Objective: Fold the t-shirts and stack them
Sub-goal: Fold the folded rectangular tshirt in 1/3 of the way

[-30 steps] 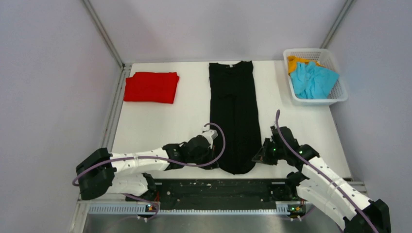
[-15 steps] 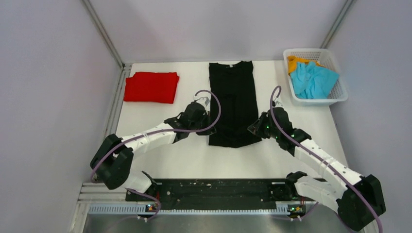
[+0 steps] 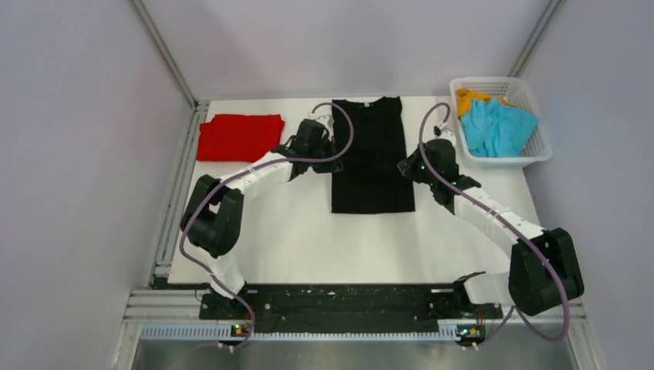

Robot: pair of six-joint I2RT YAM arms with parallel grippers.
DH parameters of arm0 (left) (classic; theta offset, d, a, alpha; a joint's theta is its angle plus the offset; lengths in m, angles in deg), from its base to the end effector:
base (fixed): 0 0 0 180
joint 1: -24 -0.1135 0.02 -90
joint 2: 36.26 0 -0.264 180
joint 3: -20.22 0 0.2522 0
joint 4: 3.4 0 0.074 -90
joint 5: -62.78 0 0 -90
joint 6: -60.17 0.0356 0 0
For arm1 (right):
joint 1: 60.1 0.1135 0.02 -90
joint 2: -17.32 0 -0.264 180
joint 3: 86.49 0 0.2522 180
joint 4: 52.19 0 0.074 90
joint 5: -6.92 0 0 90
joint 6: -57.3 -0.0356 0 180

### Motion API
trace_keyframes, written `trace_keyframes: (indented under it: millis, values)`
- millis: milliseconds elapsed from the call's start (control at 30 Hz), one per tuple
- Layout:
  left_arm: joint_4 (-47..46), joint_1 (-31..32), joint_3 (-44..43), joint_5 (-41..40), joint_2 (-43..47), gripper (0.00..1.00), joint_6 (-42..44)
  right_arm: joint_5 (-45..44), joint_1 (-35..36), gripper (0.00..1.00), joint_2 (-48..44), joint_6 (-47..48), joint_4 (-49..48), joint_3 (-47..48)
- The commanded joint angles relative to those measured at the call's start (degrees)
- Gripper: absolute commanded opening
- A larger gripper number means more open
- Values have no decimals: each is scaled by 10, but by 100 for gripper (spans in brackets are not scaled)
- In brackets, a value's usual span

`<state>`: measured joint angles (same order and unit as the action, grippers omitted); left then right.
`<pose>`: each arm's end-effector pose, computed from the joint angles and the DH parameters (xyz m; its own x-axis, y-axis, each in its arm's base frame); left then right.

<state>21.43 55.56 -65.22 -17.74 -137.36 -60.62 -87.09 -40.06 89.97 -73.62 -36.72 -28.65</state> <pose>0.3349 -0.2126 0.2336 -0.7942 -0.1047 -0.5986 0.2519 0.8396 -0.4812 0.2636 0.0935 0.2458 -0.5447 0.4968 -0.6756 0.0948 0.8369 0.5390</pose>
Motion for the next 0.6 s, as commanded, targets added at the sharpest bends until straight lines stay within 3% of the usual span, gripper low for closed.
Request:
trace_keyframes:
  millis: [0, 233, 467, 500, 533, 567]
  values:
    - [9, -25, -59, 48, -43, 0, 40, -4, -19, 0, 50, 29, -70, 50]
    - [52, -53, -152, 119, -136, 6, 93, 37, -54, 0, 144, 22, -112, 87]
    - [85, -72, -239, 127, -200, 42, 106, 104, -87, 1, 257, 12, -126, 158]
    - [91, -76, -255, 125, -206, 52, 105, 118, -93, 6, 271, 12, -119, 176]
    - [98, -81, -269, 123, -208, 67, 102, 128, -96, 20, 283, 13, -114, 191]
    - [107, -85, -280, 119, -207, 82, 99, 129, -98, 42, 290, 16, -107, 204]
